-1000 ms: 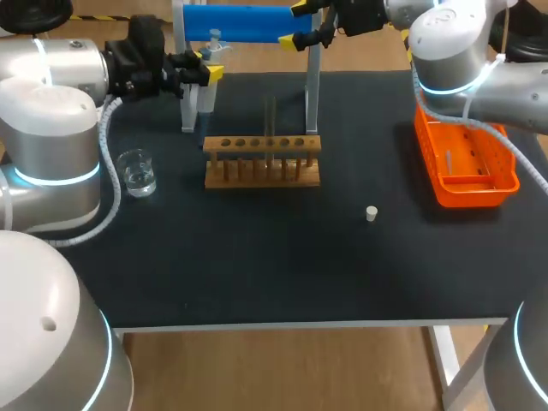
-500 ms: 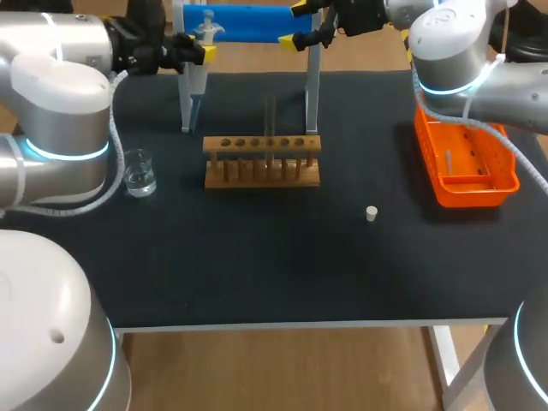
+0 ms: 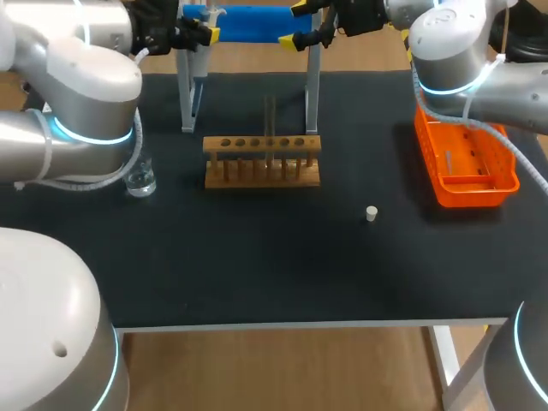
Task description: Invert the test tube, pick up the pipette, mount the tip to pipette, aspirate from beaker and dispense into the tube, eject the tip, return the pipette, and cap with the stopper.
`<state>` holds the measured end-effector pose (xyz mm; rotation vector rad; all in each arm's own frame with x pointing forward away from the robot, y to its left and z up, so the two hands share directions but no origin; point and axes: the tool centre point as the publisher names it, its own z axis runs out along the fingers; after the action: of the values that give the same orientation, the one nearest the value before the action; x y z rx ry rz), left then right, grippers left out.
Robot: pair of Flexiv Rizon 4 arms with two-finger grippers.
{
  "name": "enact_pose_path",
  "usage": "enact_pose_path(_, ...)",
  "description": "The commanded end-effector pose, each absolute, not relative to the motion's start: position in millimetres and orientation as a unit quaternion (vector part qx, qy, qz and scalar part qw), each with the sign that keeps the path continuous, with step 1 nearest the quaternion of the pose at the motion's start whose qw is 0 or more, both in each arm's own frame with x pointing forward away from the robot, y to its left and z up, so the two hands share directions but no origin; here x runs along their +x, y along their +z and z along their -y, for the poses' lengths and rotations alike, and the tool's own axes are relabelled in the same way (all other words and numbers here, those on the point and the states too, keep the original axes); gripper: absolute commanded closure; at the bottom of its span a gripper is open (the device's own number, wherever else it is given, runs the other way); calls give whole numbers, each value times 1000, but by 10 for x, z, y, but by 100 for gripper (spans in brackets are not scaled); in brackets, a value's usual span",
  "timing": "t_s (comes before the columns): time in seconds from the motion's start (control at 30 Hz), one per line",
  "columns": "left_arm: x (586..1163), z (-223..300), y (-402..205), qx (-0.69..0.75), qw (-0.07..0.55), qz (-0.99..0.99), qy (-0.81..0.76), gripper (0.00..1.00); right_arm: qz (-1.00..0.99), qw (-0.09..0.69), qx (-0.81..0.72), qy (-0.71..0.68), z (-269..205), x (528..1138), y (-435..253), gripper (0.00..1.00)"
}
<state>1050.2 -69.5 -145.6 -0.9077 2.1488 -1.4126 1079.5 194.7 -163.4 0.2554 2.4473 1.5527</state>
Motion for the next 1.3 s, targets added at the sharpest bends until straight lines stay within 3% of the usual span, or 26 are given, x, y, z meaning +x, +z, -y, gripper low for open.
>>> enact_pose_path(0.03,10612,727,-1466,-339,206,-777,-489,100,-836,115,87,529,-1942,10797,-1626,0)
enact_pose_path(1.3,11258,515,-1719,-431,230,-763,-424,100,-836,115,87,529,-1942,10797,-1626,0)
